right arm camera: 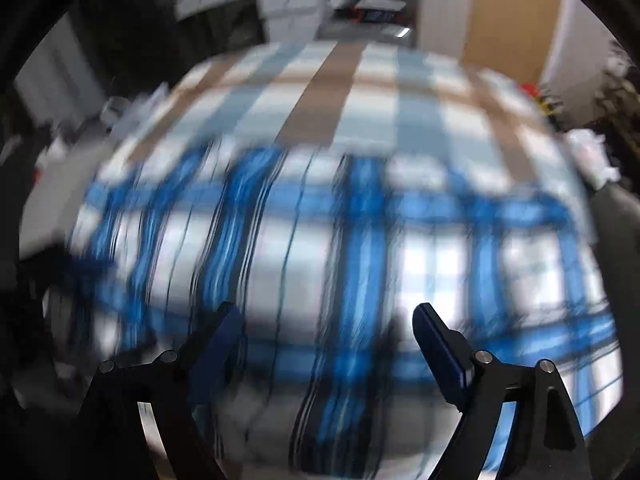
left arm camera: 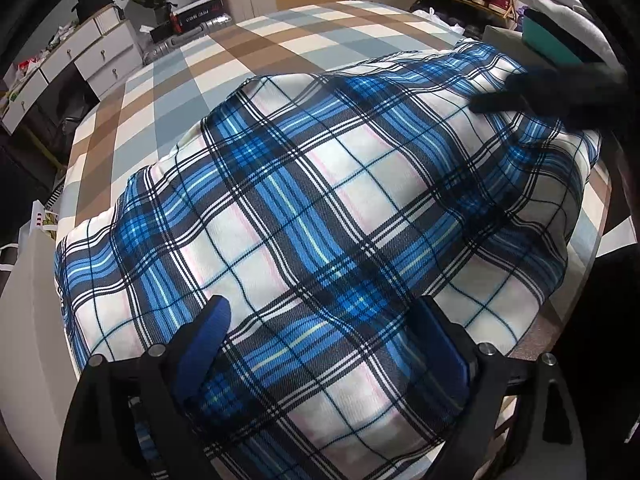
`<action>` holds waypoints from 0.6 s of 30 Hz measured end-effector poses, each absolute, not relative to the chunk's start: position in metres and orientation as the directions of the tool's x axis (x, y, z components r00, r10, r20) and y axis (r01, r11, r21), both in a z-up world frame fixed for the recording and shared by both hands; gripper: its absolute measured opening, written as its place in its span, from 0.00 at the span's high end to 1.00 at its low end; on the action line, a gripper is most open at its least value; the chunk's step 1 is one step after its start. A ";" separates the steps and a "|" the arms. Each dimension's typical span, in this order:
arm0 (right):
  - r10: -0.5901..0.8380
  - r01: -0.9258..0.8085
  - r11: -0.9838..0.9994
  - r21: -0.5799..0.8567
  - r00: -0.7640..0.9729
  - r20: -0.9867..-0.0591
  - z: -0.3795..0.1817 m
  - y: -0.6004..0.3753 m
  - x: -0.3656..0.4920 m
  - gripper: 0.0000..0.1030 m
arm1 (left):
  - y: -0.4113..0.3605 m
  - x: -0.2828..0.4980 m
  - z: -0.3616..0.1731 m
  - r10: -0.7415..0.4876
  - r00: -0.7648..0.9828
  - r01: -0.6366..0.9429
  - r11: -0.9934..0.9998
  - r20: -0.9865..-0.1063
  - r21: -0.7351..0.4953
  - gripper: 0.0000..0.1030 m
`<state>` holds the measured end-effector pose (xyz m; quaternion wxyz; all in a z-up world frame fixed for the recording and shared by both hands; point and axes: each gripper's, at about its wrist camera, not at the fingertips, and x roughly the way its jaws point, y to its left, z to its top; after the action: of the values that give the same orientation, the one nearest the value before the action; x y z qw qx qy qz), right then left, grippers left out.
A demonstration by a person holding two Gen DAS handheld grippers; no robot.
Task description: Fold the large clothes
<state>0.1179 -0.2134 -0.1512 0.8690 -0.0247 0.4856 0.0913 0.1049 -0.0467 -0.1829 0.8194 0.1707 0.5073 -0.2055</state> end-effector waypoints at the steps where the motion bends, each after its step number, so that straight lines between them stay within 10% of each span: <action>1: 0.135 -0.160 0.985 0.058 0.525 -0.840 -0.148 -0.214 0.128 0.14 | -0.046 0.105 -0.182 -0.164 0.399 0.510 0.857 -0.902 0.070 0.11; 7: 0.071 -0.150 0.989 0.001 0.460 -0.885 -0.196 -0.200 0.162 0.03 | -0.045 0.105 -0.180 -0.169 0.386 0.506 0.861 -0.907 0.055 0.10; 11: 0.125 -0.174 0.984 0.045 0.484 -0.866 -0.178 -0.210 0.155 0.20 | -0.046 0.102 -0.152 -0.286 0.381 0.512 0.857 -0.879 -0.057 0.12; 18: -0.013 0.107 0.991 0.078 0.665 -0.746 -0.132 -0.303 0.123 0.18 | -0.089 0.147 -0.130 -0.294 0.437 0.409 0.907 -0.850 -0.102 0.11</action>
<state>0.1229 -0.3028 -0.1318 0.9107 0.0573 0.4076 -0.0331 0.1468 -0.0895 -0.1301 0.8457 0.0593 0.4880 -0.2078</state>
